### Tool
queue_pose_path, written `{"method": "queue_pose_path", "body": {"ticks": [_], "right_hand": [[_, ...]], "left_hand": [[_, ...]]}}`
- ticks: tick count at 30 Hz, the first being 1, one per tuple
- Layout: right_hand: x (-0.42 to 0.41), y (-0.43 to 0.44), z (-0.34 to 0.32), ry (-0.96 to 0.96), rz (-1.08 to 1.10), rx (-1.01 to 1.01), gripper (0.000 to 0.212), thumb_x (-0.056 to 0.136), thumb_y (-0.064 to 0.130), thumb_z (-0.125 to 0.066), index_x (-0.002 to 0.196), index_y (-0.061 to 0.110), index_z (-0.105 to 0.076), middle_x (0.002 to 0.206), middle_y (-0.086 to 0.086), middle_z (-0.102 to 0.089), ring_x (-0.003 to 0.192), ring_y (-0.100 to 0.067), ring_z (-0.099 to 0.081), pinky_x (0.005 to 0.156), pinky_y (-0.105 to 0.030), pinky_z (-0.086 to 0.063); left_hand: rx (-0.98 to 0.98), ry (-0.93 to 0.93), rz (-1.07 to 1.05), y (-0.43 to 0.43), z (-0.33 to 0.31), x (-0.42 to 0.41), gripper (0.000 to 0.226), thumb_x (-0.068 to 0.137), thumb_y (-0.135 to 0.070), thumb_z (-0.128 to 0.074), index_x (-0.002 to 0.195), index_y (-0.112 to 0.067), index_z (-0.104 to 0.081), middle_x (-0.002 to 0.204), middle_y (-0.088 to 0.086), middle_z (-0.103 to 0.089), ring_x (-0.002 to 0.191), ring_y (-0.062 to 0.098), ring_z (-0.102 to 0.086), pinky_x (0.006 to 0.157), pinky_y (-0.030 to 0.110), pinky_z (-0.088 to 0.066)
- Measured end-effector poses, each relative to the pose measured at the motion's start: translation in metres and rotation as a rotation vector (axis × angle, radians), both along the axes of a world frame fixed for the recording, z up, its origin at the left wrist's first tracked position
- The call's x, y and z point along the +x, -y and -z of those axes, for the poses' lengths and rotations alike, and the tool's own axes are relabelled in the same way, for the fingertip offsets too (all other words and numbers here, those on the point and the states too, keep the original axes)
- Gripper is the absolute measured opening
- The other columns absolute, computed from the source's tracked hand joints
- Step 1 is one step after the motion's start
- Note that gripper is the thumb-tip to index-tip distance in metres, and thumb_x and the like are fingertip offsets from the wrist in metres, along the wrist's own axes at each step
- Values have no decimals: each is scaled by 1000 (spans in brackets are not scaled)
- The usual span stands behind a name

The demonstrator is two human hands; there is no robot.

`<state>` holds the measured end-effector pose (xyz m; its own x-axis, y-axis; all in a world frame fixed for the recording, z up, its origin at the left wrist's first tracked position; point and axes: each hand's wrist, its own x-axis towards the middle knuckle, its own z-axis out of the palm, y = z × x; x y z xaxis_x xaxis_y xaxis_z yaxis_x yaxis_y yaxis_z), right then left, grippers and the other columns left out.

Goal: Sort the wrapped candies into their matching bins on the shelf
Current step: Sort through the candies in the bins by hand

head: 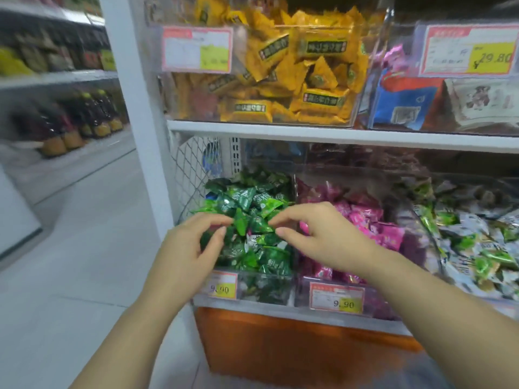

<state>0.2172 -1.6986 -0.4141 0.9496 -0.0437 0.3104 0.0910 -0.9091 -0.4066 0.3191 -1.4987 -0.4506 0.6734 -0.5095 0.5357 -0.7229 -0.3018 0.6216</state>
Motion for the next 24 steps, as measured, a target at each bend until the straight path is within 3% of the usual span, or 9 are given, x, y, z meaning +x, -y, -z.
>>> {"method": "queue_pose_path", "body": {"ticks": [3,6,9,13,17,24], "right_hand": [[15,-8,6,-126,-41,-133,25,93,30,-56,115,28,-66,110,13,-68,79,12,-52,75,-3,-37],[35,-12,2,-256,-68,-221,27,94,31,-55,119,29,-64,111,12,-68,89,1,-59,86,-23,-48],[56,-15,-3,-351,-99,-316,29,92,28,-58,121,26,-63,109,8,-69,84,-2,-57,80,-19,-45],[72,-13,-3,-408,-57,-465,36,90,29,-61,126,27,-58,119,11,-65,102,-9,-61,80,-19,-42],[79,-18,3,-394,-23,-568,42,86,38,-64,127,32,-56,122,12,-62,112,-14,-57,80,-23,-41],[89,-32,18,-327,-43,-738,39,81,25,-63,120,28,-60,103,2,-68,100,-24,-61,78,-30,-47]], "left_hand": [[-71,-46,-46,-18,4,13,18,90,-26,-56,98,-39,-65,95,-30,-63,92,-6,-60,76,5,-42],[-82,-94,-71,-24,5,19,23,90,-14,-59,101,-32,-68,98,-25,-64,95,-13,-57,79,-1,-38],[-70,-142,-69,-26,5,23,22,91,-17,-59,101,-34,-67,97,-27,-64,94,-13,-57,77,1,-39],[-70,-163,-66,-27,5,24,22,91,-19,-58,102,-36,-67,96,-26,-64,91,-9,-58,79,11,-44],[-59,-171,-70,-26,6,25,21,91,-21,-57,103,-34,-68,95,-24,-64,89,-8,-58,77,12,-46],[-27,-160,-72,-22,3,21,21,92,-21,-56,103,-36,-65,95,-25,-63,89,-9,-56,76,13,-47]]}}
